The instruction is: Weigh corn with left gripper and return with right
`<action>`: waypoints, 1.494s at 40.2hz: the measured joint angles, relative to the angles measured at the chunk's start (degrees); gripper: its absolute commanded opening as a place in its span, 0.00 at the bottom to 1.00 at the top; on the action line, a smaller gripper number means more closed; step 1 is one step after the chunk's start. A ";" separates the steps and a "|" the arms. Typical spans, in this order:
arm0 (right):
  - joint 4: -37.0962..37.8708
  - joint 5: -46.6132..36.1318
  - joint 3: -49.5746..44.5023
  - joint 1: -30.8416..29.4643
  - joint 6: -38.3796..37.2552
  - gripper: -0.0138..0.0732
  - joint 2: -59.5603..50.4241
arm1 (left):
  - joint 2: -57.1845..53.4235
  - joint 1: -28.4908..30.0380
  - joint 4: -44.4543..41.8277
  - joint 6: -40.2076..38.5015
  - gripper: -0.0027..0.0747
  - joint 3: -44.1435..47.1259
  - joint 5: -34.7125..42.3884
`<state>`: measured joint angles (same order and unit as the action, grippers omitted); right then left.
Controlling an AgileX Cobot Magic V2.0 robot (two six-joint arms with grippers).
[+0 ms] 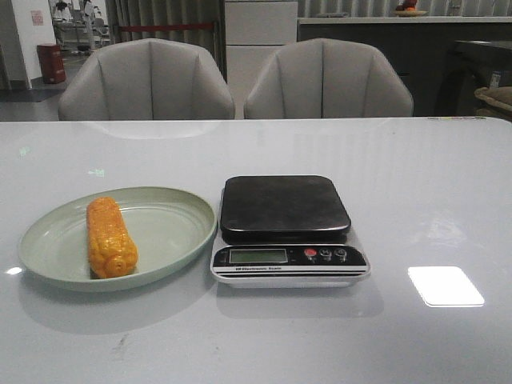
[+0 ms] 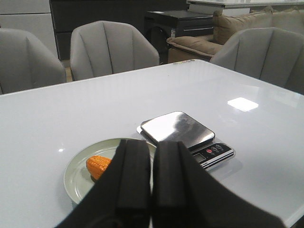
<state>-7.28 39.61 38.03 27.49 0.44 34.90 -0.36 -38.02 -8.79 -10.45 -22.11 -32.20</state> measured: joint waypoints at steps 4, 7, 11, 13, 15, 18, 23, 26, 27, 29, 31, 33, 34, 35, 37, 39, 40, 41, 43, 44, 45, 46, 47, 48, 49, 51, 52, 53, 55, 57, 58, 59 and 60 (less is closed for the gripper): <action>1.54 -2.38 -5.31 0.00 0.00 0.79 -7.43 | 0.00 0.00 0.00 0.00 0.18 0.00 0.00; 2.41 -4.56 -8.97 0.00 0.00 0.79 -12.68 | 0.00 0.00 0.00 0.00 0.18 0.00 0.00; 3.31 -8.73 -14.04 -0.14 0.09 0.79 -20.23 | 0.00 0.00 0.00 0.00 0.18 0.00 0.00; 3.43 -11.38 -16.40 -0.14 0.09 0.79 -23.74 | 0.00 0.00 0.00 0.00 0.18 0.00 0.00; 3.53 -13.70 -18.71 -0.19 0.09 0.79 -27.19 | 0.00 0.00 0.00 0.00 0.18 0.00 0.00; 3.75 -17.13 -22.03 -0.19 0.09 0.79 -30.43 | 0.00 0.00 0.00 0.00 0.18 0.00 0.00; 3.75 -22.55 -25.70 -0.28 0.09 0.78 -32.86 | 0.00 0.00 0.00 0.00 0.18 0.00 0.00; 3.75 -23.84 -26.83 -0.28 0.09 0.69 -32.84 | 0.00 0.00 0.00 0.00 0.18 0.00 0.00; 3.75 -24.00 -26.93 -0.28 0.09 0.63 -32.84 | 0.00 0.00 0.00 0.00 0.18 0.00 0.00; 3.82 -24.40 -27.14 -0.28 0.09 0.46 -32.84 | 0.00 0.00 0.00 0.00 0.18 0.00 0.00; 3.82 -24.40 -27.14 -0.28 0.09 0.29 -32.84 | 0.00 0.00 0.00 0.00 0.18 0.00 0.00; 3.82 -24.40 -27.14 -0.28 0.09 0.34 -32.84 | 0.00 0.00 0.00 0.00 0.18 0.00 0.00; 3.82 -24.40 -27.14 -0.28 0.09 0.35 -32.84 | 0.00 0.00 0.00 0.00 0.18 0.00 0.00; 3.82 -24.40 -27.14 -0.28 0.09 0.35 -32.84 | 0.00 0.00 0.00 0.00 0.18 0.00 0.00; 3.82 -24.40 -27.14 -0.28 0.09 0.35 -32.84 | 0.00 0.00 0.00 0.00 0.18 0.00 0.00; 3.82 -24.40 -27.14 -0.28 0.09 0.35 -32.84 | 0.00 0.00 0.00 0.00 0.18 0.00 0.00; 3.82 -24.40 -27.14 -0.28 0.09 0.35 -32.84 | 0.00 0.00 0.00 0.00 0.18 0.00 0.00; 3.82 -24.40 -27.14 -0.28 0.09 0.35 -32.84 | 0.00 0.00 0.00 0.00 0.18 0.00 0.00; 3.82 -24.40 -27.14 -0.28 0.09 0.35 -32.84 | 0.00 0.00 0.00 0.00 0.18 0.00 0.00; 3.82 -24.40 -27.14 -0.28 0.09 0.35 -32.84 | 0.00 0.00 0.00 0.00 0.18 0.00 0.00; 3.82 -24.40 -27.14 -0.28 0.09 0.35 -32.84 | 0.00 0.00 0.00 0.00 0.18 0.00 0.00; 3.82 -24.40 -27.14 -0.28 0.09 0.35 -32.84 | 0.00 0.00 0.00 0.00 0.18 0.00 0.00; 3.82 -24.40 -27.14 -0.28 0.09 0.35 -32.84 | 0.00 0.00 0.00 0.00 0.18 0.00 0.00; 3.82 -24.40 -27.14 -0.28 0.09 0.35 -32.84 | 0.00 0.00 0.00 0.00 0.18 0.00 0.00; 3.82 -24.40 -27.14 -0.28 0.09 0.35 -32.84 | 0.00 0.00 0.00 0.00 0.18 0.00 0.00; 3.82 -24.40 -27.14 -0.28 0.09 0.35 -32.84 | 0.00 0.00 0.00 0.00 0.18 0.00 0.00; 3.82 -24.40 -27.14 -0.28 0.09 0.35 -32.84 | 0.00 0.00 0.00 0.00 0.18 0.00 0.00; 3.82 -24.40 -27.14 -0.28 0.09 0.35 -32.84 | 0.00 0.00 0.00 0.00 0.18 0.00 0.00; 3.82 -24.40 -27.14 -0.28 0.09 0.35 -32.84 | 0.00 0.00 0.00 0.00 0.18 0.00 0.00; 3.82 -24.40 -27.14 -0.28 0.09 0.35 -32.84 | 0.00 0.00 0.00 0.00 0.18 0.00 0.00; 3.82 -24.40 -27.14 -0.28 0.09 0.35 -32.84 | 0.00 0.00 0.00 0.00 0.18 0.00 0.00; 3.82 -24.40 -27.14 -0.28 0.09 0.35 -32.84 | 0.00 0.00 0.00 0.00 0.18 0.00 0.00; 3.82 -24.40 -27.14 -0.28 0.09 0.35 -32.84 | 0.00 0.00 0.00 0.00 0.18 0.00 0.00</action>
<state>-3.46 15.21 10.88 27.21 0.54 2.06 -0.36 -38.02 -8.79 -10.45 -22.11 -32.20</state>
